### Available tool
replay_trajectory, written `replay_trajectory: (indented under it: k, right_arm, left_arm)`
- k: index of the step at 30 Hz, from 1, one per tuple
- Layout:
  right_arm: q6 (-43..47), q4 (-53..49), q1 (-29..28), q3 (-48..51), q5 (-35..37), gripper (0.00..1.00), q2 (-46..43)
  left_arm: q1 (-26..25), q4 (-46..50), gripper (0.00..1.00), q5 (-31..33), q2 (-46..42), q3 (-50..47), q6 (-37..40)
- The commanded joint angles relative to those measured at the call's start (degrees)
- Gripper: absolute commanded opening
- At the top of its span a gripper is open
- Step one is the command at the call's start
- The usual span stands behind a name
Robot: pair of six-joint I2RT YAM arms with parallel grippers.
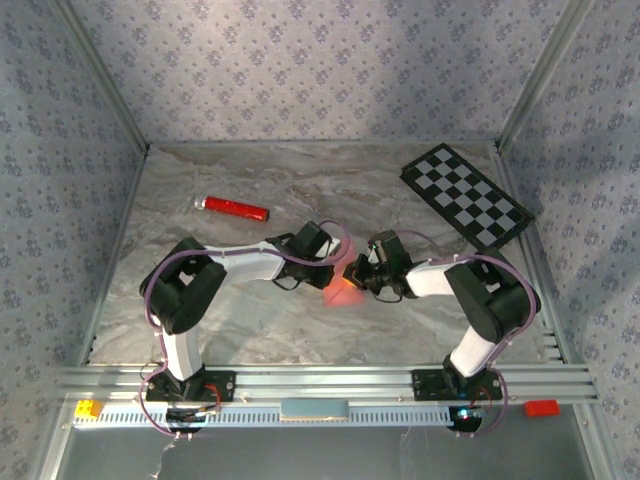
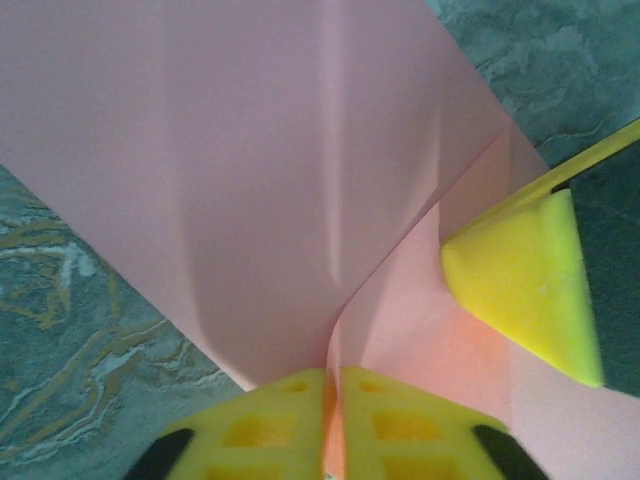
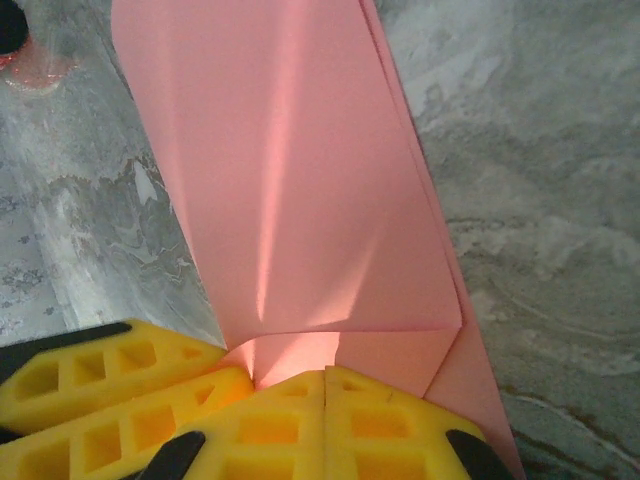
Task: Fold a paper plane with a square sheet of paper (pick it up from the middle)
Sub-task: Fold the triangle a second time at the center of the table.
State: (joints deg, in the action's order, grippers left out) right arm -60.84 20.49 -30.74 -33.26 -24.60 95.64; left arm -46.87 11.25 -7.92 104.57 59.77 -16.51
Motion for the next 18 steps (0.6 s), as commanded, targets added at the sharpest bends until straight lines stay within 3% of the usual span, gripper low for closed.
replay_trajectory:
  k: [1,3,7,12,18]
  right_arm:
    - [-1.38,-3.62,-0.50,2.51,3.94,0.00,1.03]
    - [-1.60,-3.62,-0.63,2.52,4.44,0.00,0.87]
    - [-1.76,-3.79,-0.71,2.50,5.13,0.00,0.52]
    - [-2.17,-3.51,-0.85,2.78,5.62,0.00,0.40]
    - [-2.16,-3.53,-0.90,3.13,5.80,0.00,0.03]
  left_arm:
    - [1.01,4.13,0.23,1.78,-3.98,2.50,-3.26]
    - [1.62,4.92,0.31,2.01,-6.04,2.43,-5.45]
    - [3.21,5.72,0.37,1.14,-11.22,0.51,-10.26]
    - [3.37,2.31,0.22,-10.38,-14.07,-1.48,-15.19]
    - [3.28,-2.56,0.07,-23.97,-8.38,-0.97,-20.48]
